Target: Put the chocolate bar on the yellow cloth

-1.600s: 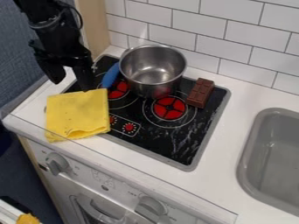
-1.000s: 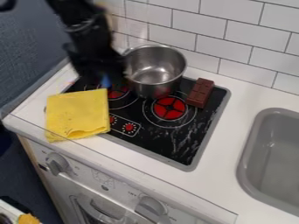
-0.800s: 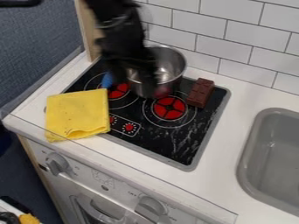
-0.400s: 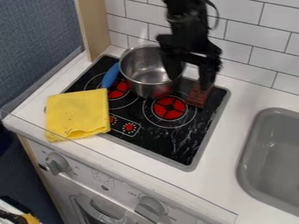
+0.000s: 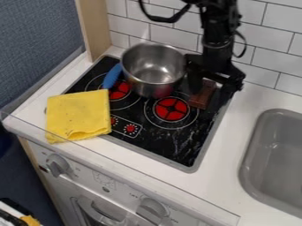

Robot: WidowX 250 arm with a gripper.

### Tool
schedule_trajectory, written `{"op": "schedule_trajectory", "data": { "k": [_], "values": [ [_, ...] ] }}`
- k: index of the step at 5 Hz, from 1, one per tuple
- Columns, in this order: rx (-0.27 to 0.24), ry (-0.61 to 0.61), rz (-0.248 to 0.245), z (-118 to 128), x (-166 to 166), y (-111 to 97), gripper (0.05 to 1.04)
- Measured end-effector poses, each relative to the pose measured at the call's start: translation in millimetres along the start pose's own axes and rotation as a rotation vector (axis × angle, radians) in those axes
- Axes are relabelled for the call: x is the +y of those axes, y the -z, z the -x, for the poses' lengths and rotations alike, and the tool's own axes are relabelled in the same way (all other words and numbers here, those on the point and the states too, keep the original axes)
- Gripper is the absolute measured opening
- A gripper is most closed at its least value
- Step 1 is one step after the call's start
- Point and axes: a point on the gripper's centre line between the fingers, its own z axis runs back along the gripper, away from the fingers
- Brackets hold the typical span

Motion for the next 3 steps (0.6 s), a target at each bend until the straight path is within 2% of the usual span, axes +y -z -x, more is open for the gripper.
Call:
{"op": "schedule_trajectory", "data": {
  "k": [1, 2, 3],
  "values": [
    [0.01, 0.021, -0.017, -1.1, -2.9, 16.2, 0.999],
    [0.016, 0.015, -0.024, -2.8, -0.5, 15.9, 0.999],
    [0.022, 0.011, -0.019, 1.4, 1.0, 15.5, 0.947]
  ]
}}
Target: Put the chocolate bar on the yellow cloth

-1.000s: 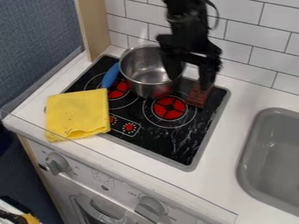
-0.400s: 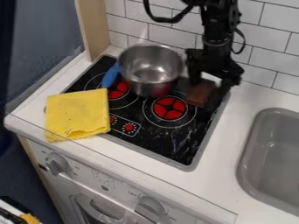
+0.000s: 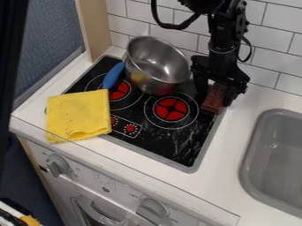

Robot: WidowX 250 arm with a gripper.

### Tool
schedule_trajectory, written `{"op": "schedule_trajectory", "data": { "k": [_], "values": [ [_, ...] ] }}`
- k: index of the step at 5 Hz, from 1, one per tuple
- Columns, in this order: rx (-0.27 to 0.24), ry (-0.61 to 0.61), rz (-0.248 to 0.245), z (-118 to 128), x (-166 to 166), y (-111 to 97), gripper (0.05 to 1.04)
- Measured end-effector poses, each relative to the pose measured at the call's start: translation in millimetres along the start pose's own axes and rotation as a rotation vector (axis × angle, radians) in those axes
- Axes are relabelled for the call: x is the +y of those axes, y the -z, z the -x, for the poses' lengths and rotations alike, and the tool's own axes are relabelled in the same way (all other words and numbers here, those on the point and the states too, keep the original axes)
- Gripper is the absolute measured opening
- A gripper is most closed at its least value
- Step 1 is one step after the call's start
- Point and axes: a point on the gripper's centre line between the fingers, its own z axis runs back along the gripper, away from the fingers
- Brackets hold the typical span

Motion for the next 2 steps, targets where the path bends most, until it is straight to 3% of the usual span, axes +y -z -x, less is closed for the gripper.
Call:
{"op": "schedule_trajectory", "data": {
  "k": [1, 2],
  "values": [
    [0.003, -0.032, 0.024, 1.6, 5.6, -0.4, 0.686],
    [0.012, -0.022, 0.028, 5.8, 5.3, -2.5, 0.593]
  ]
}}
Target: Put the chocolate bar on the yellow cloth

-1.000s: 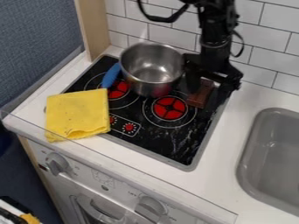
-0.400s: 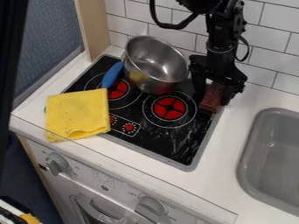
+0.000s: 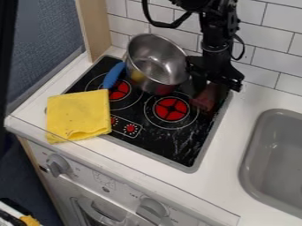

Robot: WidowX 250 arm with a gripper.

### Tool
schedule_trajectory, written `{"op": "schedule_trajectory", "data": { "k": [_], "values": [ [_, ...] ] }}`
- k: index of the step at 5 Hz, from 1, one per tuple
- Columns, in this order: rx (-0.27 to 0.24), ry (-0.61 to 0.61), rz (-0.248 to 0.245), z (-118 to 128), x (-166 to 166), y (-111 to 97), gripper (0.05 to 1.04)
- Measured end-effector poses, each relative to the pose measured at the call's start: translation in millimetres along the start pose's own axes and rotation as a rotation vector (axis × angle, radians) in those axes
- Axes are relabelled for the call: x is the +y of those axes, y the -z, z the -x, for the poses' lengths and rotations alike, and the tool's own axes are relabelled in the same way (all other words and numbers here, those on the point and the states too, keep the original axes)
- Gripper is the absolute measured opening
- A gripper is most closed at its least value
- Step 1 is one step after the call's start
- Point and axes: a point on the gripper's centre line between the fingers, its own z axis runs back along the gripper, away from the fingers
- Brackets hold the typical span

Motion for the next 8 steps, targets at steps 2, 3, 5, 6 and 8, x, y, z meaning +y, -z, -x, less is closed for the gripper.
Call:
{"op": "schedule_trajectory", "data": {
  "k": [2, 3, 5, 6, 8],
  "values": [
    [-0.125, -0.013, 0.08, 7, 3, -66, 0.593],
    [-0.18, -0.01, 0.098, 31, 13, -105, 0.593],
    [-0.123, -0.105, -0.014, 104, 85, -96, 0.593],
    [-0.132, -0.134, -0.054, 108, 110, -85, 0.593],
    [-0.048, -0.193, -0.112, 122, 147, -58, 0.593]
  ]
}}
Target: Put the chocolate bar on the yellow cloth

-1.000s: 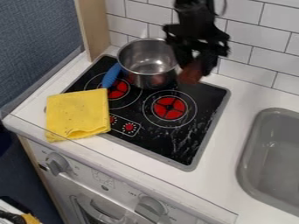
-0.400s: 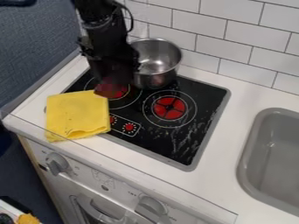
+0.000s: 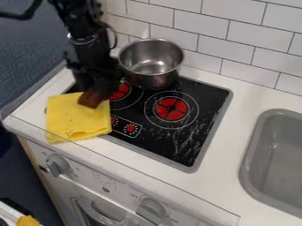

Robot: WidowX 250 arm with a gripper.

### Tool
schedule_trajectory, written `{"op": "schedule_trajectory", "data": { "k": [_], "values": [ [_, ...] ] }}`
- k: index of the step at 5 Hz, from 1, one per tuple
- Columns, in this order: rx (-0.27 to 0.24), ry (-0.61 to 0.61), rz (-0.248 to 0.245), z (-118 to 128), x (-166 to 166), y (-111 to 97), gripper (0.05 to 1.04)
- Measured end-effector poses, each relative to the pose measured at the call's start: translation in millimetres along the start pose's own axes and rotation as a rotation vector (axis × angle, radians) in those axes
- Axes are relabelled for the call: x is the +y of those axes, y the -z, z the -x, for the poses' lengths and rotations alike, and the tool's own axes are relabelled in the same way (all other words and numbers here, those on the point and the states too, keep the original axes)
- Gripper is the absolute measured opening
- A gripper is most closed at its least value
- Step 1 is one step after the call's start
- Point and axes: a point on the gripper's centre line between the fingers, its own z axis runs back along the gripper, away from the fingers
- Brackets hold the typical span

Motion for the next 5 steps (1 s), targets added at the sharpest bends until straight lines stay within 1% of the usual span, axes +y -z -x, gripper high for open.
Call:
{"op": "schedule_trajectory", "data": {
  "k": [1, 2, 3, 4, 5],
  "values": [
    [0.006, -0.012, -0.012, 3, 8, 1, 0.593],
    [0.018, -0.01, -0.013, 8, 8, 3, 0.66],
    [0.02, 0.0, -0.02, 10, 9, -1, 0.946],
    [-0.001, 0.011, -0.011, 11, 6, -8, 1.003],
    [-0.004, 0.023, -0.003, 14, 7, -12, 0.999]
  ]
}}
